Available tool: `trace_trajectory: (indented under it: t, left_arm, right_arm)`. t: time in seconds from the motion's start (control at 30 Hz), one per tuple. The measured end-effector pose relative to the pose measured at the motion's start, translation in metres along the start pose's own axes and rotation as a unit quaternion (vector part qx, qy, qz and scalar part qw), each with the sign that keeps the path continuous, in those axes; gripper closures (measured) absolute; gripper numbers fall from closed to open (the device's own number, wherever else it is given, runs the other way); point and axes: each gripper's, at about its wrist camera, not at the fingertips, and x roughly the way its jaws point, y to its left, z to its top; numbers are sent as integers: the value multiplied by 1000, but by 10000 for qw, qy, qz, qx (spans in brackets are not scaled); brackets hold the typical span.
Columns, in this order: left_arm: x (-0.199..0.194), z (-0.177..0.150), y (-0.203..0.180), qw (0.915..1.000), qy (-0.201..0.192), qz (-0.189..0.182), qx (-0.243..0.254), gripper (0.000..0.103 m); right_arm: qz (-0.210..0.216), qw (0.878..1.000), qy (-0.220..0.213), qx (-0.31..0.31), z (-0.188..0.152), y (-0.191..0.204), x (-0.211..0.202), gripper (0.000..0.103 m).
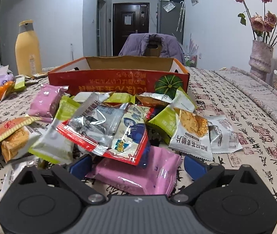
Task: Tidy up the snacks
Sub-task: 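Grasp the pink packet with the right tool while the left tool grasps a green-yellow stick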
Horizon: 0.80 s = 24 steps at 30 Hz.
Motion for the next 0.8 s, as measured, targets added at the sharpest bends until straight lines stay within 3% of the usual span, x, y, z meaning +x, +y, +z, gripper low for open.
trace_trajectory:
  t: [0.63,0.8]
  left_arm:
    - [-2,-1,0,10000,20,16,-81,0]
    - [-5,-1,-3,10000,7,20,-76,0]
  right_arm:
    - [459,9985,-252,-144,-18,-13,-24,34]
    - [417,9987,-273,-104,-24,-23,-36,35]
